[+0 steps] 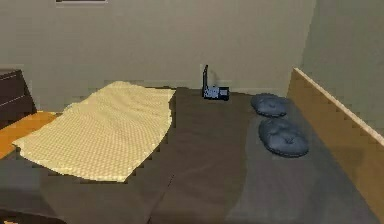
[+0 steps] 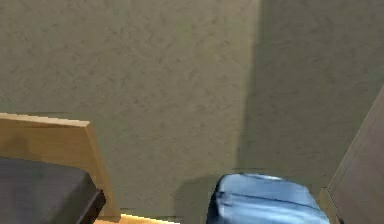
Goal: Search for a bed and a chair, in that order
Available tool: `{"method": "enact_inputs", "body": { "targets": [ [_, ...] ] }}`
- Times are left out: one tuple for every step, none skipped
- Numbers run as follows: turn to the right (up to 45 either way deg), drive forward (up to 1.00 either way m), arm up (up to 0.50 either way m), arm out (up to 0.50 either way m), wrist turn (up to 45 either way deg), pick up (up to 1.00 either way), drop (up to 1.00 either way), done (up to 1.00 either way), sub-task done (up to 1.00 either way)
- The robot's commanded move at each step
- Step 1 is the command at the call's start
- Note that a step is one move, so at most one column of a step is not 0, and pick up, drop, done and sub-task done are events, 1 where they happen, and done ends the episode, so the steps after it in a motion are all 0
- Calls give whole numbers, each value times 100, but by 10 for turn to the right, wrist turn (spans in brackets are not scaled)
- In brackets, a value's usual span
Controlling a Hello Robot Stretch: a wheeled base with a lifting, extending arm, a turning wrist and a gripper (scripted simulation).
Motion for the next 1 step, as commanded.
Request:
{"method": "enact_inputs", "body": {
  "targets": [
    [0, 0, 0, 0, 0, 0, 0, 0, 100]
  ]
}}
